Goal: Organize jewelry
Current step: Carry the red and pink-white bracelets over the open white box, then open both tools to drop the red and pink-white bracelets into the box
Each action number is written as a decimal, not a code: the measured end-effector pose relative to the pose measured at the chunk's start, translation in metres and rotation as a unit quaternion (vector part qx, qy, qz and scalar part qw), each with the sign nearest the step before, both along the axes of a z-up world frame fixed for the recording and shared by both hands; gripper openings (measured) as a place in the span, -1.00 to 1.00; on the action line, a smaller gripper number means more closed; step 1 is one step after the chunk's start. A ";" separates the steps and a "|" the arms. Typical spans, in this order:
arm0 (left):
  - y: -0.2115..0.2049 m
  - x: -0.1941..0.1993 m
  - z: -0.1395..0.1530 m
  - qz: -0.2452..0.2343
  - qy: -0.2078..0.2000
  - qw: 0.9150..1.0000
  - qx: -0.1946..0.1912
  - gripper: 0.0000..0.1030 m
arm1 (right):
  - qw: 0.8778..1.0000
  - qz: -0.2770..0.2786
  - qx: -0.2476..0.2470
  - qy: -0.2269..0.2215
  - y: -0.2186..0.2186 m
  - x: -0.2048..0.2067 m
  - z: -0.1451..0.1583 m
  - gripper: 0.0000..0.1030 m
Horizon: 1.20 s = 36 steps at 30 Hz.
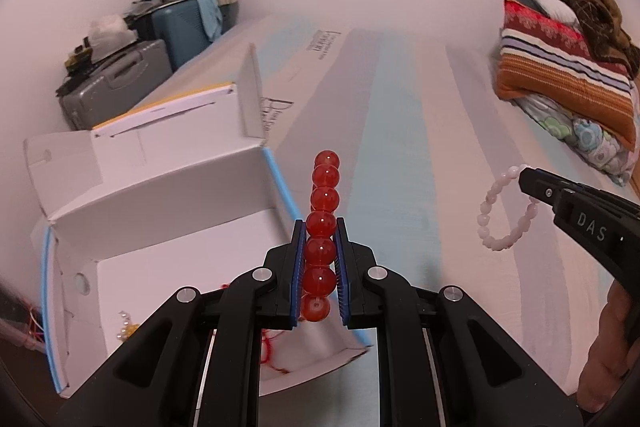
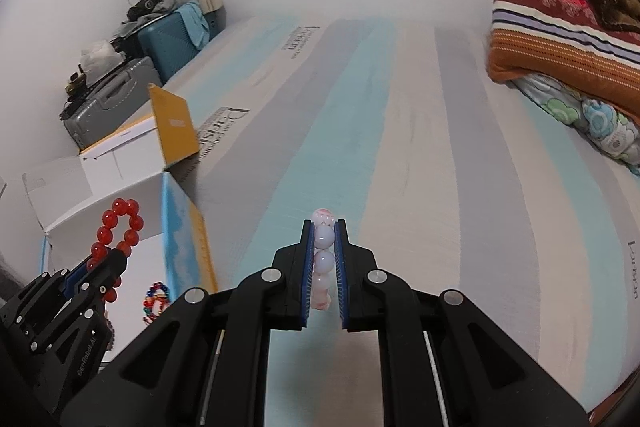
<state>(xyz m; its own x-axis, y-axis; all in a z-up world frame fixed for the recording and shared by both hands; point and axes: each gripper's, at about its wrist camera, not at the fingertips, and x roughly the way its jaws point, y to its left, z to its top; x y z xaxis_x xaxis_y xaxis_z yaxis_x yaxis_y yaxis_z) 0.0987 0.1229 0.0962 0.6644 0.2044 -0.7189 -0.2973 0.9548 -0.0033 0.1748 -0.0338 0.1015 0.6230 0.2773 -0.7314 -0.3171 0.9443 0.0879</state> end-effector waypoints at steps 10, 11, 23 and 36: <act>0.054 -0.030 0.002 0.044 0.001 0.999 -0.008 -0.75 | 1.000 0.028 0.004 -0.008 0.044 -0.020 0.012 -0.82; 0.058 -0.032 0.003 0.047 0.001 0.999 -0.009 -0.75 | 0.999 0.033 0.004 -0.010 0.051 -0.023 0.015 -0.82; 0.120 -0.074 0.005 0.096 -0.001 0.995 -0.015 -0.75 | 0.995 0.095 -0.004 -0.021 0.125 -0.060 0.019 -0.82; 0.176 -0.079 -0.033 0.139 0.049 0.988 -0.036 -0.75 | 0.986 0.161 -0.043 0.016 0.202 -0.074 -0.036 -0.82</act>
